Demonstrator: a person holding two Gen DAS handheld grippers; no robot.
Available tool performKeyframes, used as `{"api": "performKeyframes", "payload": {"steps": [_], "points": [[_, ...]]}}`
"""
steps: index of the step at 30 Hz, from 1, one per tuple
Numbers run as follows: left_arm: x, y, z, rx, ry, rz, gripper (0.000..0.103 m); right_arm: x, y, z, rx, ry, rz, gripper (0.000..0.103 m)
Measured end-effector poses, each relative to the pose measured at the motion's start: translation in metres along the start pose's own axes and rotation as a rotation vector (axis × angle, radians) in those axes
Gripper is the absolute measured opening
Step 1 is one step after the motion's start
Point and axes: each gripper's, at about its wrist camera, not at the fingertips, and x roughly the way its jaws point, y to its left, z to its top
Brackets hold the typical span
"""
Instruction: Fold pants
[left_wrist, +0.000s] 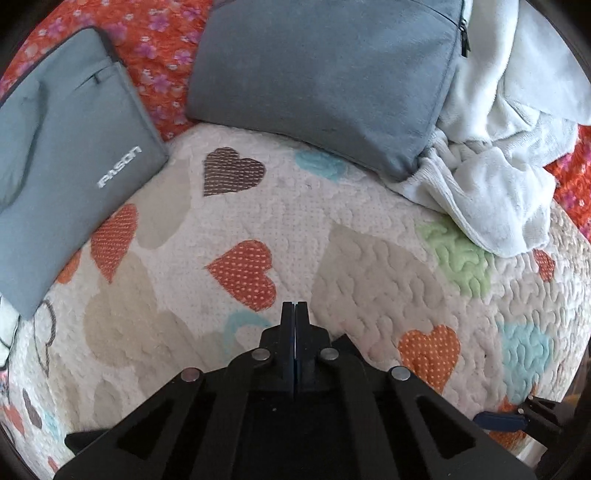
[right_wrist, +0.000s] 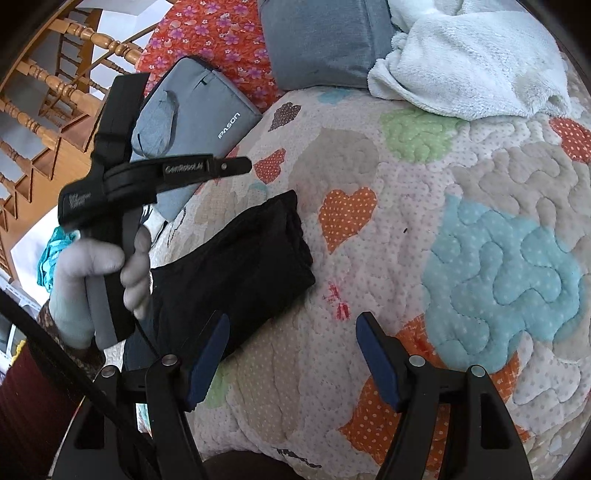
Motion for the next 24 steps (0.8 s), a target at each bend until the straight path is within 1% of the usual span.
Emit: {"api": "performKeyframes", "payload": {"steps": [1,2,3,4,5,6,8,9,10,11,12,13,14,16,18,21,24], "points": [[0.001,0.0,-0.002,0.011,0.01,-0.038,0.002,0.001,0.001,0.0,0.0,0.0,-0.001,0.076],[0.002,0.0,-0.004,0.017,0.02,-0.069,0.008,0.001,0.001,0.001,-0.001,0.002,-0.002,0.076],[0.003,0.0,-0.008,0.02,0.031,-0.105,0.023,0.002,0.001,0.002,-0.003,0.004,-0.001,0.076],[0.002,-0.002,-0.014,0.027,0.04,-0.144,0.033,0.002,0.002,0.002,-0.005,0.004,-0.001,0.077],[0.001,-0.004,-0.021,0.041,0.043,-0.175,0.046,0.002,0.002,0.003,-0.007,0.005,0.0,0.077],[0.0,-0.008,-0.027,0.063,0.043,-0.201,0.047,0.004,0.003,0.003,-0.009,0.006,0.0,0.077],[0.001,-0.017,-0.037,0.101,0.062,-0.232,0.047,0.005,0.003,0.004,-0.014,0.007,-0.003,0.078],[0.004,-0.022,-0.041,0.12,0.07,-0.236,0.047,0.007,0.004,0.003,-0.02,0.005,-0.007,0.079],[0.006,-0.026,-0.043,0.136,0.074,-0.226,0.047,0.008,0.005,0.003,-0.027,0.003,-0.012,0.08],[0.01,-0.032,-0.046,0.16,0.082,-0.199,0.042,0.009,0.007,0.003,-0.036,0.002,-0.019,0.08],[0.012,-0.038,-0.048,0.186,0.079,-0.149,0.021,0.01,0.009,0.002,-0.047,0.0,-0.029,0.08],[0.015,-0.04,-0.048,0.201,0.075,-0.091,0.013,0.011,0.009,0.002,-0.051,-0.001,-0.034,0.08],[0.014,-0.039,-0.047,0.189,0.072,-0.097,0.009,0.011,0.009,0.002,-0.051,-0.002,-0.036,0.08],[0.009,-0.034,-0.044,0.151,0.061,-0.118,0.006,0.011,0.008,0.002,-0.043,-0.004,-0.029,0.08],[0.004,-0.03,-0.042,0.143,0.042,-0.113,0.006,0.01,0.007,0.002,-0.033,-0.005,-0.018,0.08],[-0.003,-0.025,-0.035,0.121,0.02,-0.091,0.006,0.009,0.007,0.002,-0.035,-0.008,-0.024,0.08],[0.001,-0.016,-0.023,0.105,0.002,-0.052,0.006,0.009,0.007,0.001,-0.038,-0.01,-0.031,0.08]]}}
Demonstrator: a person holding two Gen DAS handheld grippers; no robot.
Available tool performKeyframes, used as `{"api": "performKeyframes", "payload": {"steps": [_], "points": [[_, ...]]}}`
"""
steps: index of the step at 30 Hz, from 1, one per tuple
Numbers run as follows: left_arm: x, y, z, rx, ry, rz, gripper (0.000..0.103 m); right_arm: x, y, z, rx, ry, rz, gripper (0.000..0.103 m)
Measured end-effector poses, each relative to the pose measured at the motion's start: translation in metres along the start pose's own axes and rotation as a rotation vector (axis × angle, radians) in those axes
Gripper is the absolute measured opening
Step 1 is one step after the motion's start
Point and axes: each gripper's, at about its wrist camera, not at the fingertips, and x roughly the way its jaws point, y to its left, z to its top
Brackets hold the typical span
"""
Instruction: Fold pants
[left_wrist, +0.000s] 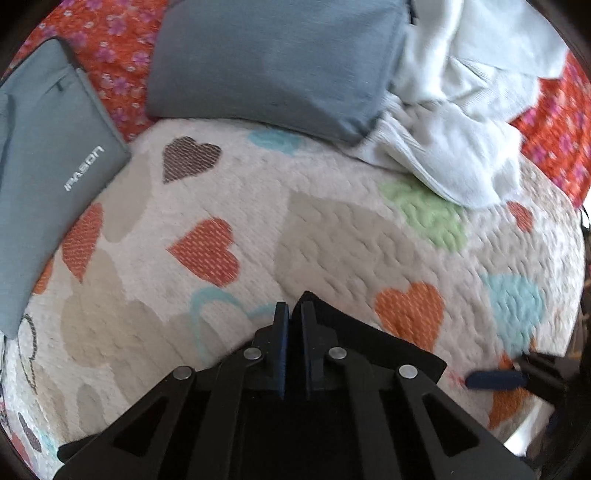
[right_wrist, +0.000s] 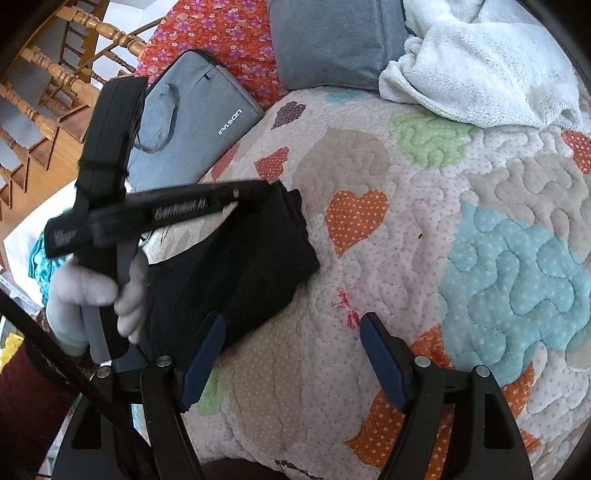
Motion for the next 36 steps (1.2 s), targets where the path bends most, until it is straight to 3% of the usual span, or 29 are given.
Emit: {"api": "performKeyframes", "payload": {"steps": [5,8,12,17,20,21,23,25,26,27,28,29,30,36], "points": [[0.014,0.001,0.002,0.026,0.038,-0.031,0.012,0.0,-0.003,0.002,0.029,0.001,0.021,0.08],[0.003,0.018,0.005,-0.066,0.011,-0.15,0.025,0.002,-0.004,0.005,0.043,0.002,0.049,0.08],[-0.001,0.036,0.012,-0.133,-0.001,-0.21,0.043,0.012,0.002,0.012,0.026,0.007,0.052,0.082],[0.025,0.035,0.016,-0.101,0.091,-0.193,0.046,0.032,0.016,0.018,-0.031,0.035,0.041,0.085],[0.047,0.024,0.018,-0.056,0.168,-0.194,0.06,0.042,0.021,0.021,-0.048,0.037,0.04,0.086],[0.053,0.017,0.019,-0.026,0.181,-0.181,0.07,0.046,0.023,0.022,-0.053,0.033,0.061,0.086],[0.058,-0.003,0.022,0.049,0.177,-0.15,0.079,0.054,0.025,0.024,-0.04,0.042,0.104,0.086],[0.058,-0.021,0.022,0.118,0.178,-0.097,0.074,0.063,0.03,0.026,-0.053,0.037,0.11,0.081],[0.055,-0.024,0.022,0.131,0.169,-0.108,0.052,0.066,0.033,0.027,-0.061,0.037,0.106,0.081],[0.051,-0.022,0.024,0.116,0.161,-0.12,0.022,0.067,0.033,0.027,-0.057,0.036,0.121,0.074],[0.047,-0.015,0.025,0.071,0.163,-0.149,0.005,0.066,0.032,0.027,-0.041,0.032,0.136,0.042],[0.043,-0.009,0.025,0.036,0.157,-0.183,0.006,0.068,0.029,0.027,-0.019,0.043,0.138,0.032],[0.037,-0.006,0.025,0.027,0.135,-0.186,0.006,0.071,0.023,0.026,0.017,0.058,0.161,0.03],[0.01,0.013,0.007,-0.046,0.076,-0.249,0.006,0.068,0.024,0.027,0.062,0.055,0.185,0.027]]}}
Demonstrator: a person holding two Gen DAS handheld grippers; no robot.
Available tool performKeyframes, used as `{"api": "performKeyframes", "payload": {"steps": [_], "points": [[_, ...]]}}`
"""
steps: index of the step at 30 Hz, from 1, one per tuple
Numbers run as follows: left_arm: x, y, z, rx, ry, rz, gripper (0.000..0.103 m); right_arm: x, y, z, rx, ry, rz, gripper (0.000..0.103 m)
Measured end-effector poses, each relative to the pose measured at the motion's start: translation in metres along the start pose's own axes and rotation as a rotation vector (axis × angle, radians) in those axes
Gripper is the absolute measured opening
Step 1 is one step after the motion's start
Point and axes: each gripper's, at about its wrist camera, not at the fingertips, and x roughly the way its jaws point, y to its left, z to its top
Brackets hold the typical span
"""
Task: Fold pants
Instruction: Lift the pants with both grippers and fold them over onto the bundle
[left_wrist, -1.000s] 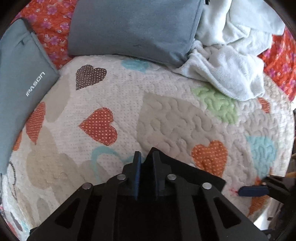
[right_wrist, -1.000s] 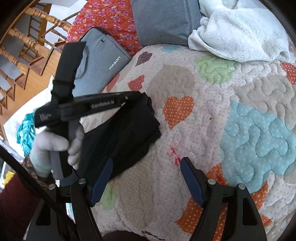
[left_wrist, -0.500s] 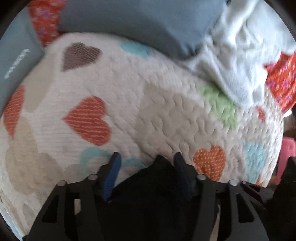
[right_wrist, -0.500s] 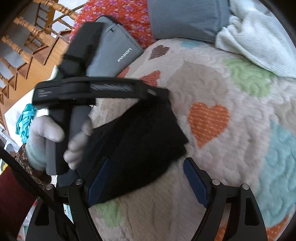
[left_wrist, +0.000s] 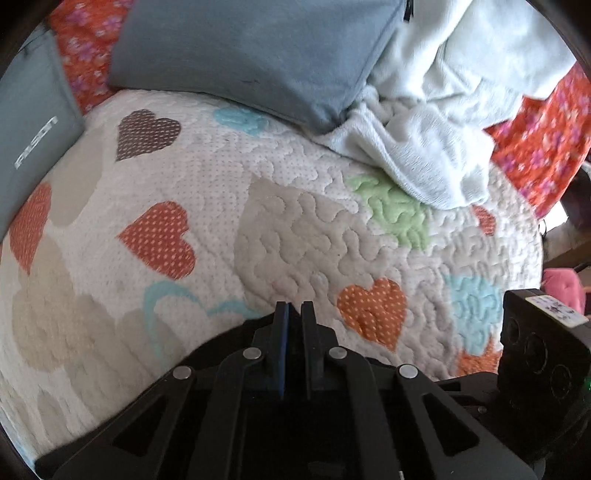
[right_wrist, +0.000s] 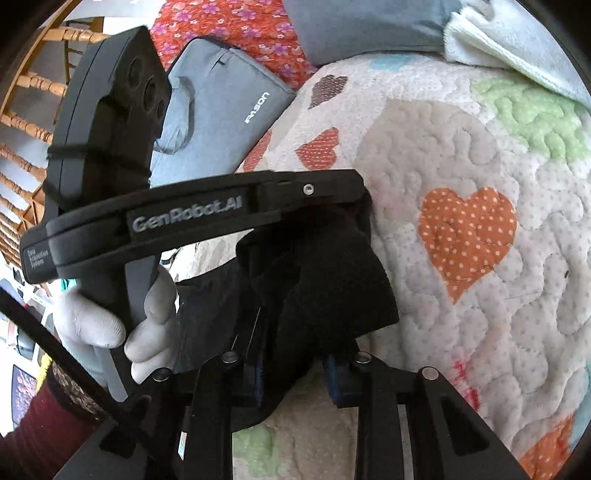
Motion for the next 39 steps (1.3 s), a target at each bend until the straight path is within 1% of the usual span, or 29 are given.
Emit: {"api": "performKeyframes", "payload": {"steps": [3,4,5,9,12,14,17,19,22,23,25,28,30,32,34,36,38,39], "points": [[-0.02,0.01,-0.011,-0.044,-0.041,-0.017,0.006,0.0,0.018,0.002,-0.033,-0.001,-0.005,0.027],[-0.029,0.017,-0.017,-0.073,-0.061,-0.031,0.006,0.0,0.023,0.002,-0.045,-0.001,-0.008,0.027],[-0.042,0.022,-0.025,-0.093,-0.076,-0.043,0.006,0.0,0.031,0.001,-0.065,0.0,-0.011,0.027],[-0.068,0.048,-0.034,-0.178,-0.128,-0.071,0.006,0.006,0.067,-0.004,-0.172,0.019,-0.039,0.027],[-0.075,0.067,-0.042,-0.245,-0.146,-0.07,0.006,0.016,0.091,-0.013,-0.242,0.045,-0.065,0.025],[-0.079,0.076,-0.046,-0.279,-0.155,-0.072,0.006,0.02,0.1,-0.013,-0.268,0.044,-0.089,0.024],[-0.077,0.08,-0.043,-0.288,-0.154,-0.076,0.006,0.018,0.111,-0.013,-0.308,0.025,-0.13,0.023],[-0.076,0.076,-0.039,-0.283,-0.158,-0.095,0.006,0.012,0.113,-0.015,-0.324,0.016,-0.165,0.021],[-0.078,0.075,-0.039,-0.303,-0.18,-0.126,0.006,0.009,0.112,-0.009,-0.314,0.018,-0.181,0.02],[-0.081,0.077,-0.042,-0.314,-0.191,-0.127,0.006,0.01,0.115,-0.007,-0.322,0.019,-0.182,0.02],[-0.09,0.085,-0.051,-0.339,-0.209,-0.122,0.006,0.012,0.132,-0.007,-0.371,0.025,-0.173,0.02],[-0.109,0.107,-0.077,-0.403,-0.24,-0.105,0.006,0.028,0.162,-0.014,-0.465,0.057,-0.147,0.02],[-0.121,0.126,-0.103,-0.467,-0.265,-0.087,0.006,0.045,0.18,-0.024,-0.541,0.096,-0.135,0.02],[-0.13,0.149,-0.135,-0.553,-0.28,-0.048,0.007,0.067,0.194,-0.036,-0.607,0.147,-0.128,0.02],[-0.135,0.174,-0.171,-0.646,-0.284,-0.027,0.007,0.089,0.206,-0.059,-0.682,0.215,-0.129,0.02],[-0.139,0.193,-0.199,-0.715,-0.292,-0.023,0.007,0.113,0.214,-0.08,-0.762,0.271,-0.157,0.02],[-0.147,0.209,-0.228,-0.781,-0.308,-0.018,0.007,0.129,0.218,-0.099,-0.828,0.303,-0.193,0.02],[-0.152,0.216,-0.24,-0.807,-0.325,-0.022,0.007,0.139,0.22,-0.113,-0.889,0.318,-0.232,0.022]]}}
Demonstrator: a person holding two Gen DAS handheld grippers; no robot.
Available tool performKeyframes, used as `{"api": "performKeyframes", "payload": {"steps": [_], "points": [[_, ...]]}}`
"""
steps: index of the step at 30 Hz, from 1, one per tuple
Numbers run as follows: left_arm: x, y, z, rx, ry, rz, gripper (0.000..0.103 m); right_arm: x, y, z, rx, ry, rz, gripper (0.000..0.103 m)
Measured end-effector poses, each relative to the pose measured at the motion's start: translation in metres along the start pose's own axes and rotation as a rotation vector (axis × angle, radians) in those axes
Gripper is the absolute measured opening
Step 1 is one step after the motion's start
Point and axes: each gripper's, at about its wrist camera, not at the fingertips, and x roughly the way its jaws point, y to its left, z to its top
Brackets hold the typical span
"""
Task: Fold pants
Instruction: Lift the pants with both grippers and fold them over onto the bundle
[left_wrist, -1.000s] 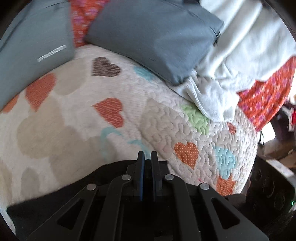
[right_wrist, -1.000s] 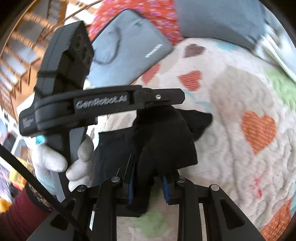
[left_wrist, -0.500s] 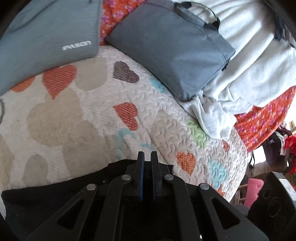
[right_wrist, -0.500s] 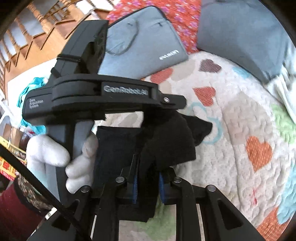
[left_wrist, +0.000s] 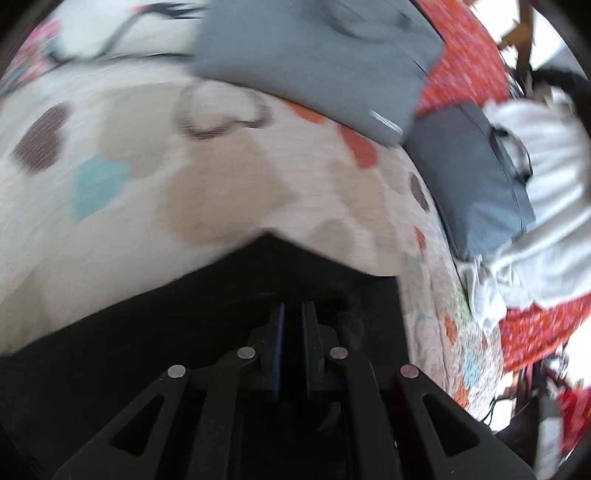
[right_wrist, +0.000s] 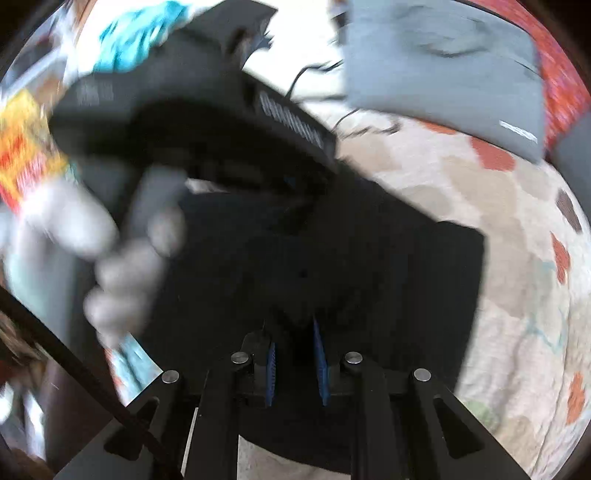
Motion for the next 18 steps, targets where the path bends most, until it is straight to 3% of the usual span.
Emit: {"api": "performKeyframes", "payload": {"steps": [2,4,6,9,12,16,18], "points": [[-0.019,0.022,-0.006,-0.059,-0.044,-0.03,0.013,0.009,0.022,-0.006,-0.107,0.001,-0.094,0.03],[-0.036,0.041,-0.015,-0.12,-0.095,-0.059,0.023,0.011,0.04,-0.012,-0.184,-0.004,-0.142,0.052],[-0.047,0.055,-0.022,-0.168,-0.126,-0.089,0.027,0.011,0.059,-0.018,-0.257,0.006,-0.177,0.062],[-0.055,0.064,-0.035,-0.213,-0.15,-0.11,0.028,0.006,0.077,-0.025,-0.333,0.005,-0.225,0.063],[-0.064,0.068,-0.044,-0.225,-0.16,-0.114,0.03,-0.009,0.088,-0.031,-0.333,0.026,-0.149,0.075],[-0.072,0.066,-0.059,-0.237,-0.168,-0.124,0.035,-0.036,0.105,-0.053,-0.363,0.071,-0.086,0.075],[-0.074,0.066,-0.069,-0.233,-0.166,-0.133,0.036,-0.044,0.094,-0.058,-0.327,0.104,-0.052,0.075]]}}
